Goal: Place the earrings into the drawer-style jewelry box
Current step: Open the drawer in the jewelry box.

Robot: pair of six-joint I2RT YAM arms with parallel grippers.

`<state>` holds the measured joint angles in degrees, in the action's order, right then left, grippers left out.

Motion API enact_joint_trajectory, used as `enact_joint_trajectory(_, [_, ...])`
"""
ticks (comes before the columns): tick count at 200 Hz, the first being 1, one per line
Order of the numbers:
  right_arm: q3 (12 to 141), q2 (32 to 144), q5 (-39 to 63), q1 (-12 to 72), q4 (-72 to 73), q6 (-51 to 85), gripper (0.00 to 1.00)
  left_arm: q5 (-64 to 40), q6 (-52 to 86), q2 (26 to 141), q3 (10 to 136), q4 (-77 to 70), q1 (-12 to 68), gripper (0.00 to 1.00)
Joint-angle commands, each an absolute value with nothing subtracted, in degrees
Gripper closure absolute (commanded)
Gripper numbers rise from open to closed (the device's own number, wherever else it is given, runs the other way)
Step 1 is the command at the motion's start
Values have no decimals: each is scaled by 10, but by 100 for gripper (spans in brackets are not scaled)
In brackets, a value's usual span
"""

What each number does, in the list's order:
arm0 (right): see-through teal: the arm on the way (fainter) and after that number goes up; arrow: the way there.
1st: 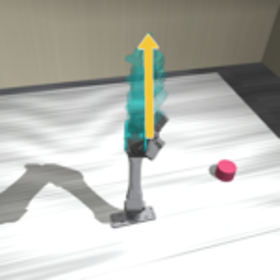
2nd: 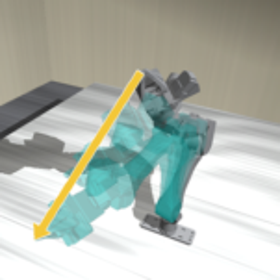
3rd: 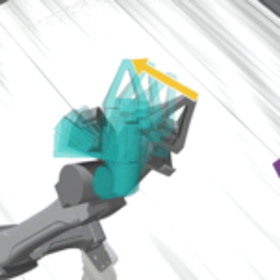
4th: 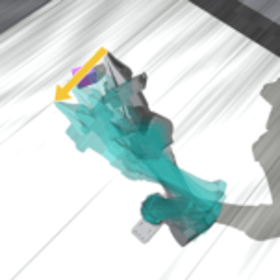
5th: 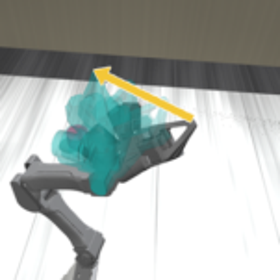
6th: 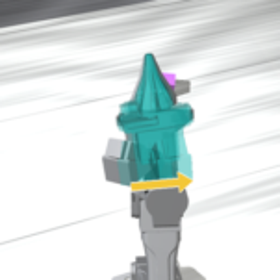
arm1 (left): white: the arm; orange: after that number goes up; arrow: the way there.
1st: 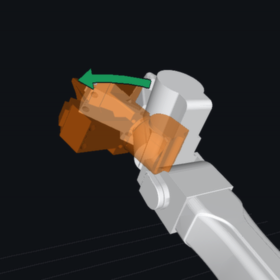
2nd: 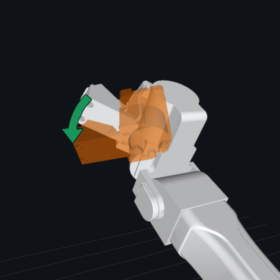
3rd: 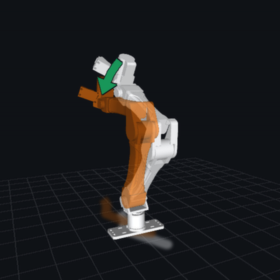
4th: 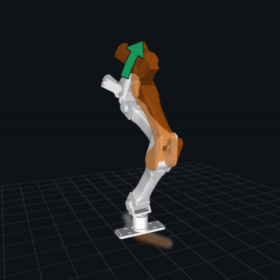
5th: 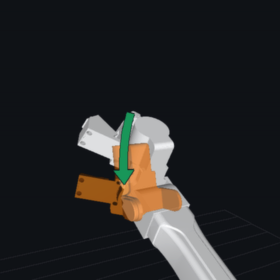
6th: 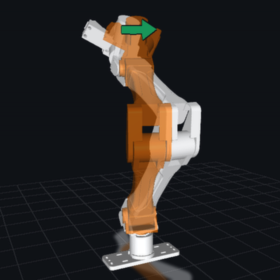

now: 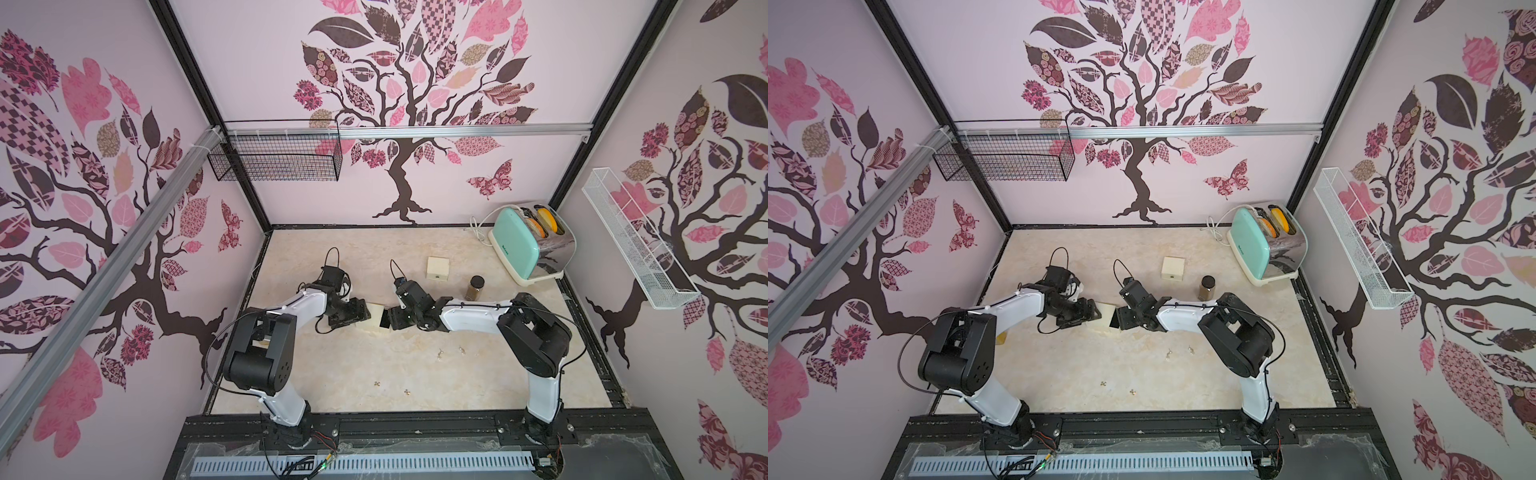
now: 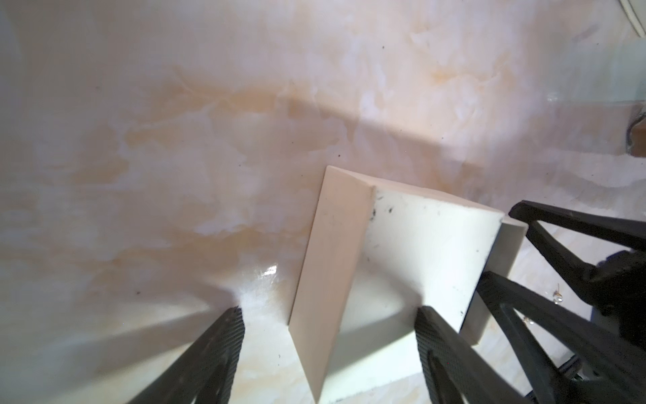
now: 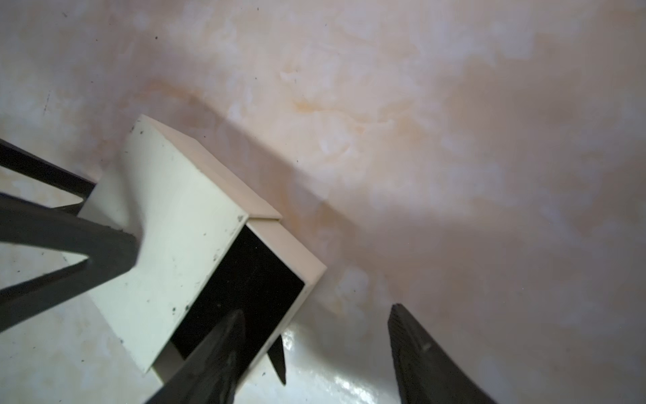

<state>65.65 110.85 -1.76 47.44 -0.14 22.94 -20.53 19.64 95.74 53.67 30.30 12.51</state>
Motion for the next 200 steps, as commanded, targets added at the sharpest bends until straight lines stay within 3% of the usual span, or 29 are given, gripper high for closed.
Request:
enact_joint_trajectory(1, [650, 1103, -49, 473, -30, 216, 35, -156, 192, 981, 525, 312, 125, 20])
enact_joint_trajectory(200, [595, 1053, -66, 473, -18, 218, 40, -151, 194, 981, 519, 310, 127, 20])
